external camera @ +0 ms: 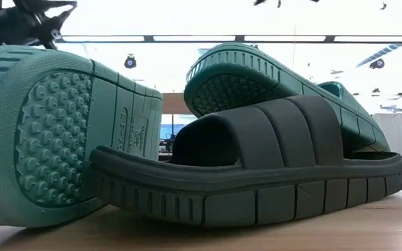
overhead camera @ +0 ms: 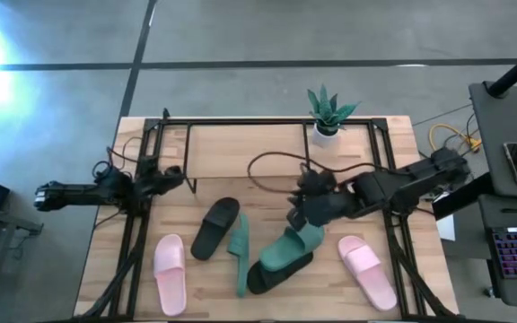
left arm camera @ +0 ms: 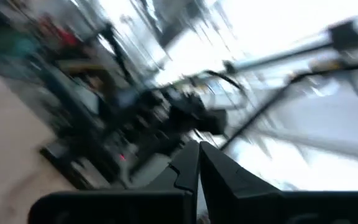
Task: Pick and place slides into the shelf
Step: Put the right green slide on the shelf
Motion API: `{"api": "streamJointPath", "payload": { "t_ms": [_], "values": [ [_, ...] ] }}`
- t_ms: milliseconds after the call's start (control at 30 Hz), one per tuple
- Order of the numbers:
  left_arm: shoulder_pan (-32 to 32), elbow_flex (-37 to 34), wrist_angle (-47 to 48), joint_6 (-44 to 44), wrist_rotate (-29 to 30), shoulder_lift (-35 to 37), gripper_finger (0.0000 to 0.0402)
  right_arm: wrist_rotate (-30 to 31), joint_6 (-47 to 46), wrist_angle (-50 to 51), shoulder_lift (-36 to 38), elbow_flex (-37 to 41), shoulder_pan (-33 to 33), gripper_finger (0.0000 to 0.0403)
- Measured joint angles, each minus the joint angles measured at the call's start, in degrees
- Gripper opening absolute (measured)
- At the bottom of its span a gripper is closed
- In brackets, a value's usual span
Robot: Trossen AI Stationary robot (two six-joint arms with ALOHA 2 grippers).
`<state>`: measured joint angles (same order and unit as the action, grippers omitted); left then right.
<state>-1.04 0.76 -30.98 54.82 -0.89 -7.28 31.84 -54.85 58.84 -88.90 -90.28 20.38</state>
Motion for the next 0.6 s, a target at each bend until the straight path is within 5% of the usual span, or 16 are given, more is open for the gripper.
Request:
{"api": "streamJointPath", "payload": {
  "t_ms": [167,333,467,600],
  "values": [
    [0.02,3.31,-1.61,-0.3,-9.89,0.33,0.0,-3.56,-6.9,25.42,-8.72,-10.65,0.58,0.015],
    [0.0,12.43,3.09,-11.23,-19.73,-1.92,0.0,-14.42,-18.57,31.2,-18.54,-16.74,2.63,0.0184],
    [0.0,24.53,25.82,-22.79,-25.1,-4.45,0.0,-15.27,-24.15,31.09,-26.81,-22.65,4.73,0.0195],
    [0.0,36.85,56.55,-36.97,-22.98,-8.99,0.0,-16.22,-27.97,31.11,-32.23,-28.5,5.01,0.0196]
  ]
}}
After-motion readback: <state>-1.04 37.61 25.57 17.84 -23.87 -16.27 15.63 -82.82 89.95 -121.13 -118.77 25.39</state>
